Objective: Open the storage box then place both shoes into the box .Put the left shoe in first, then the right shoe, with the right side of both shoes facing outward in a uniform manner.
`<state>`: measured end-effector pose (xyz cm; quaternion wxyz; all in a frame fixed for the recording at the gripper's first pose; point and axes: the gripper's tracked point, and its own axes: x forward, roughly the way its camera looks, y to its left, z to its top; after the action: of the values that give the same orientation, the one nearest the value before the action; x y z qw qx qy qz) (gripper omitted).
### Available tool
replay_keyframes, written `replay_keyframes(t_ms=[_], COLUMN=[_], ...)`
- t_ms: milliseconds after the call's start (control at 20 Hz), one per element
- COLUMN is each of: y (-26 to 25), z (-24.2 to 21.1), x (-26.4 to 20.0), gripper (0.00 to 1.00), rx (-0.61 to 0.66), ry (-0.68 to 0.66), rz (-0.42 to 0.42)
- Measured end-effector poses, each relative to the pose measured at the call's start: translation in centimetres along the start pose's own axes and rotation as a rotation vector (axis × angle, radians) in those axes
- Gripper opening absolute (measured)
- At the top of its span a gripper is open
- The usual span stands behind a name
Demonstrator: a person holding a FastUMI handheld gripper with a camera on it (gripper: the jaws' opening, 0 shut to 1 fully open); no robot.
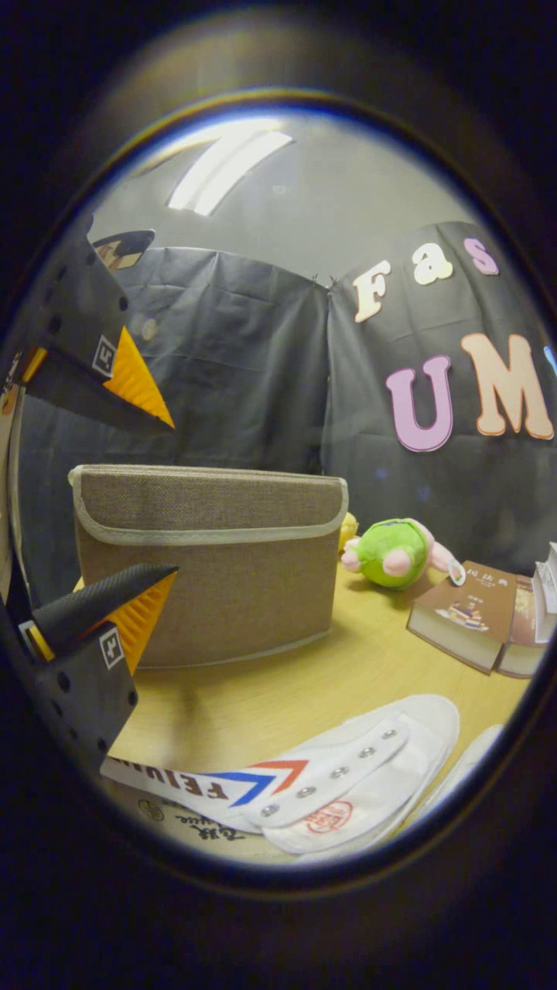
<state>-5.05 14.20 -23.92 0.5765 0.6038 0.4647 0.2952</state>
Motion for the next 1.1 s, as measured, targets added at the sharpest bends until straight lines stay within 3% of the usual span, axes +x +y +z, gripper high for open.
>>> replay_keyframes(t_ms=[400,1100], y=[1.3,7.8], z=[-0.6,-0.7], x=[0.1,-1.0], gripper=[1.00,1.00], rx=[0.086,-0.007], ry=[0.021,0.011], rz=[0.050,0.105])
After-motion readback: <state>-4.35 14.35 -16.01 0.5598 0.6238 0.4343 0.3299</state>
